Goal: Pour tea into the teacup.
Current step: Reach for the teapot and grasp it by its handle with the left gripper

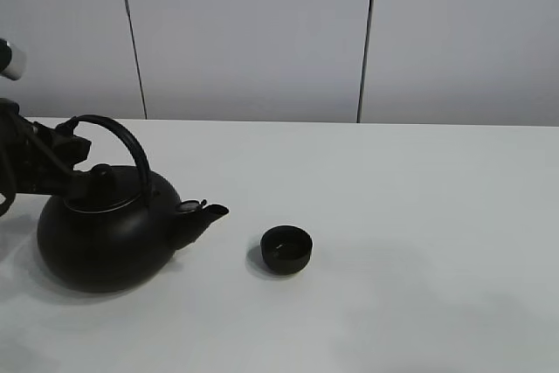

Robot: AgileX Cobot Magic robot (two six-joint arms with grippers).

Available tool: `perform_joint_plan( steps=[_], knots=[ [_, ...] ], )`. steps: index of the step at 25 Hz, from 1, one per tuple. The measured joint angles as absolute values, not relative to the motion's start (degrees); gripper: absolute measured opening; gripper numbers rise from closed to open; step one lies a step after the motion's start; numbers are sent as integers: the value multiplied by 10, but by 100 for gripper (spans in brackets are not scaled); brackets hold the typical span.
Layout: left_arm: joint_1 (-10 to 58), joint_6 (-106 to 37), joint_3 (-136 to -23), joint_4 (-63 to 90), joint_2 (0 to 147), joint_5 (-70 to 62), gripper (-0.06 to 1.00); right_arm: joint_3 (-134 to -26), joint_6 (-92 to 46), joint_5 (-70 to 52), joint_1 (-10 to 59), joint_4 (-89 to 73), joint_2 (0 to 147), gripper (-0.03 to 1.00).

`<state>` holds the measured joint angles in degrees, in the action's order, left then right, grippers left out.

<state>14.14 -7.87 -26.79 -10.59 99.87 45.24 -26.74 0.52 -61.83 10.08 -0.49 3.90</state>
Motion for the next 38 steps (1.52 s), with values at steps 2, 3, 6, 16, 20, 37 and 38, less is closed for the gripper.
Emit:
perform_joint_plan(
  steps=[2,3,6,16,20,37,38],
  knots=[
    [141,-82,-275,-106,999,442,11,-267,5,-618,101,-5,39,61],
    [141,-83,-281,-107,999,433,11,-267,5,-618,101,-5,39,61],
    [141,-84,-296,-108,999,415,11,-267,5,-618,101,-5,39,61],
    [141,-86,-327,-136,999,375,11,-267,5,-618,101,-5,39,61],
    [141,-86,-328,-137,999,373,11,-267,5,-618,101,-5,39,61],
    [141,-51,-328,-142,1006,400,11,-267,4,-619,101,-5,39,61],
    [141,-51,-328,-143,1006,402,11,-267,4,-619,101,-5,39,61]
  ],
)
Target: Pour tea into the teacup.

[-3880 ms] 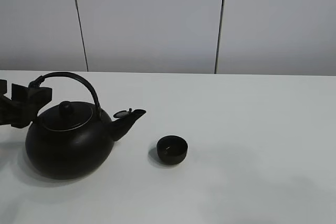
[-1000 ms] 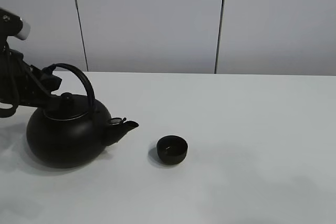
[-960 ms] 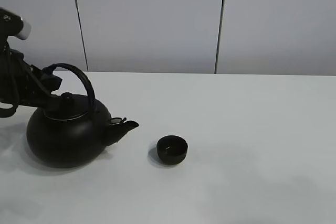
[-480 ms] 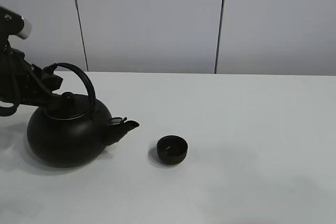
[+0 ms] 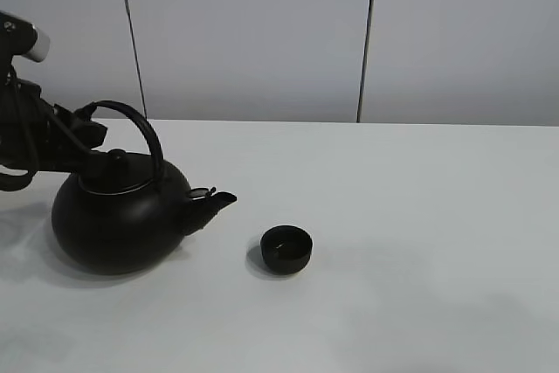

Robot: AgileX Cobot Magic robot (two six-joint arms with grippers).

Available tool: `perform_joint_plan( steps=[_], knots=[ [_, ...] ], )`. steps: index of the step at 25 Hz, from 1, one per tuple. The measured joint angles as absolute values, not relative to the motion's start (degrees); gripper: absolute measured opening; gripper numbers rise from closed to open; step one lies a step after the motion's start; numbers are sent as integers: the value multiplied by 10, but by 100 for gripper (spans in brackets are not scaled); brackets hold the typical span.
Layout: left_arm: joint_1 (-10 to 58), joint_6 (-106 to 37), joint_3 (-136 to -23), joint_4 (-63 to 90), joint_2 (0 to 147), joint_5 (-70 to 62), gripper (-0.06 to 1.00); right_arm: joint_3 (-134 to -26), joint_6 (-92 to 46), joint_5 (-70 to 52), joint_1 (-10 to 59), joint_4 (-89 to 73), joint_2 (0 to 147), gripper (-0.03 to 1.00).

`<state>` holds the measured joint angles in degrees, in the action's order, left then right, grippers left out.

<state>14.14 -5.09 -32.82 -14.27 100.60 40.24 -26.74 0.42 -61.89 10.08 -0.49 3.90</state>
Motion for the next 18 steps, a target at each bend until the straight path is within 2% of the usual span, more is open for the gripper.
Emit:
perform_joint_plan(
  steps=[18],
  knots=[
    [147,-50,-393,-225,969,293,11,-267,4,-618,101,-5,39,61]
  ],
)
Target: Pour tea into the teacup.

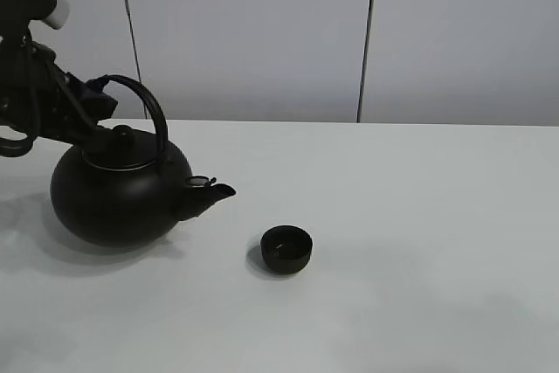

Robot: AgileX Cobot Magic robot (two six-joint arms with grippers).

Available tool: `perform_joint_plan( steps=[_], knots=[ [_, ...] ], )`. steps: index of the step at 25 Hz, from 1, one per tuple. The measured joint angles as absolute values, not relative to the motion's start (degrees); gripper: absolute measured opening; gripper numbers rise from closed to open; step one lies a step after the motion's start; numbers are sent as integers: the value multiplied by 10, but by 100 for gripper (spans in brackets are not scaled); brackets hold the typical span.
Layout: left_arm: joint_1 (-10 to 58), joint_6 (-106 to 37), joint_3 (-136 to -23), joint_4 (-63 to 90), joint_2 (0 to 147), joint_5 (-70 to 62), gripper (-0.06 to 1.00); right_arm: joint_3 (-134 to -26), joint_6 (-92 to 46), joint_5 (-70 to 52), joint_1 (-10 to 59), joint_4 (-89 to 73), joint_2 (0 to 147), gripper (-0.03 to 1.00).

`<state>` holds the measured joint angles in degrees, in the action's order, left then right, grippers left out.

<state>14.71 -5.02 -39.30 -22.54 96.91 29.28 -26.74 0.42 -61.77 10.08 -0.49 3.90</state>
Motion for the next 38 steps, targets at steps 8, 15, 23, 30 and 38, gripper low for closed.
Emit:
perform_joint_plan(
  steps=[8,15,23,30,38],
  knots=[
    [197,-90,-435,-210,969,230,11,-267,4,-618,101,-5,39,61],
    [198,-100,-452,-192,969,223,11,-267,4,-618,101,-5,39,61],
    [198,-102,-452,-190,969,220,11,-267,4,-618,101,-5,39,61],
    [198,-102,-452,-189,969,213,11,-267,4,-619,101,-5,39,61],
    [198,-102,-452,-189,969,210,11,-267,4,-619,101,-5,39,61]
  ],
)
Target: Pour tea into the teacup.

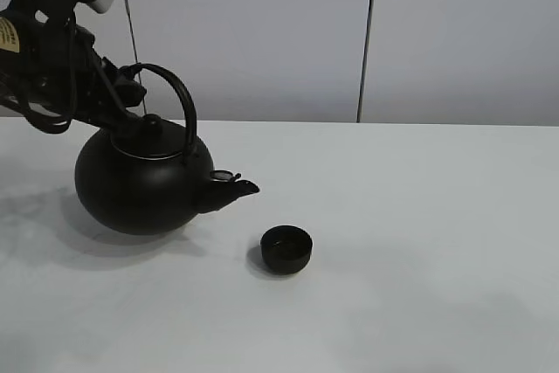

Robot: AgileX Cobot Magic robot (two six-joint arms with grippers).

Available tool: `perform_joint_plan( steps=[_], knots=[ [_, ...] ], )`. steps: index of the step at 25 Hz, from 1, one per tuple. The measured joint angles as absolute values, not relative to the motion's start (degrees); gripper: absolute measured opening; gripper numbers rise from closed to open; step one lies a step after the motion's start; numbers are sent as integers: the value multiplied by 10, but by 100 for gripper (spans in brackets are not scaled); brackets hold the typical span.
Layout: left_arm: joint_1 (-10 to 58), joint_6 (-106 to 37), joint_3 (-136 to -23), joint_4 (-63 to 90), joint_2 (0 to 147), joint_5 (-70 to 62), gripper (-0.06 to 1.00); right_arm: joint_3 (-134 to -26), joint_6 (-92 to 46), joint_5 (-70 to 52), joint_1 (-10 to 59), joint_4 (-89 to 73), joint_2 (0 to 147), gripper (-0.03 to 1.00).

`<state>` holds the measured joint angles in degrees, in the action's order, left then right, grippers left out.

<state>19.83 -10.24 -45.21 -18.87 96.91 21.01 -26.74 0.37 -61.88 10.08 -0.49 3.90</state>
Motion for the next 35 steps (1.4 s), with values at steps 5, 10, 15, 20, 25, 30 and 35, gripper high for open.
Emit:
perform_joint_plan(
  steps=[5,10,15,20,25,30,35],
  knots=[
    [198,-102,-459,-189,969,200,11,-267,4,-619,101,-5,39,61],
    [198,-102,-476,-189,969,190,11,-267,4,-619,101,-5,39,61],
    [212,-103,-476,-202,969,174,11,-267,4,-619,101,-5,39,61],
    [220,-106,-476,-204,980,170,11,-267,4,-619,101,-5,39,61],
    [220,-109,-485,-204,986,164,11,-267,4,-618,101,-5,39,61],
    [220,-109,-492,-204,986,162,11,-267,4,-618,105,-5,39,61],
    [220,-106,-492,-202,986,162,11,-267,4,-618,119,-4,39,61]
  ],
)
